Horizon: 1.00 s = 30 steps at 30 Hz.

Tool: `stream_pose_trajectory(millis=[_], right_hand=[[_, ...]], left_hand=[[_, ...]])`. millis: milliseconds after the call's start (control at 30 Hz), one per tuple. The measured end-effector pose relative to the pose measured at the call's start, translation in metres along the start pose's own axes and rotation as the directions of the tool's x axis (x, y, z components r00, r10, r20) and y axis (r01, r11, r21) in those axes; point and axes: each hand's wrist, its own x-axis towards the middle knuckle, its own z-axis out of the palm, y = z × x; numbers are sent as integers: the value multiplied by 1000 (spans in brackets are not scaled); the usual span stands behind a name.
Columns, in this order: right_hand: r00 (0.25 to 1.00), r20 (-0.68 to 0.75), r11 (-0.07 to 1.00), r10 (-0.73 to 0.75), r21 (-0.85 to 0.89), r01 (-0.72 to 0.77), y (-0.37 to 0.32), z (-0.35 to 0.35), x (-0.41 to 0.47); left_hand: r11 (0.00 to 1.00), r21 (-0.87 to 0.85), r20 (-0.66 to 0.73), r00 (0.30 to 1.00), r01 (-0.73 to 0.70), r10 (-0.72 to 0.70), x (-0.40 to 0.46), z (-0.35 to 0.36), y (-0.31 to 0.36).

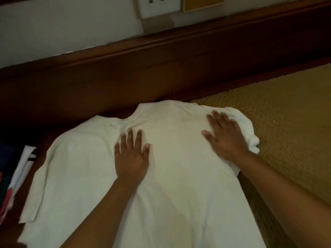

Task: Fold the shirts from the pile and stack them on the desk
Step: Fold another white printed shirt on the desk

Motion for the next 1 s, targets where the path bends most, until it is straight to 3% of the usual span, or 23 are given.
stream_pose_trajectory(millis=[133, 233, 367, 500, 633, 767, 833, 933, 1000], right_hand=[[993, 10, 992, 119, -37, -118, 4, -12, 0], [986, -14, 986, 166, -18, -167, -41, -17, -9], [984, 36, 983, -176, 67, 173, -151, -7, -32], [887, 96, 888, -452, 143, 437, -262, 13, -45], [766, 63, 766, -639, 141, 627, -358, 32, -41], [662, 94, 666, -744, 16, 746, -426, 49, -30], [633, 135, 633, -762, -51, 773, -447, 56, -24], [588, 185, 573, -787, -133, 809, -461, 60, -21], [576, 208, 572, -790, -88, 816, -461, 58, -20]], left_hand=[[991, 2, 34, 991, 132, -132, -13, -11, -41], [980, -44, -22, 981, 193, -194, -35, -21, -71], [929, -210, -179, 923, 303, -341, -76, -29, -117], [851, -306, -362, 774, 427, -519, -122, -33, -175], [769, -335, -375, 672, 544, -639, -149, -32, -215], [750, -383, -250, 722, 539, -646, -147, -32, -237], [791, -396, -275, 761, 468, -588, -144, -34, -247], [782, -459, -281, 766, 422, -578, -141, -42, -260], [733, -534, -242, 755, 421, -610, -141, -51, -264]])
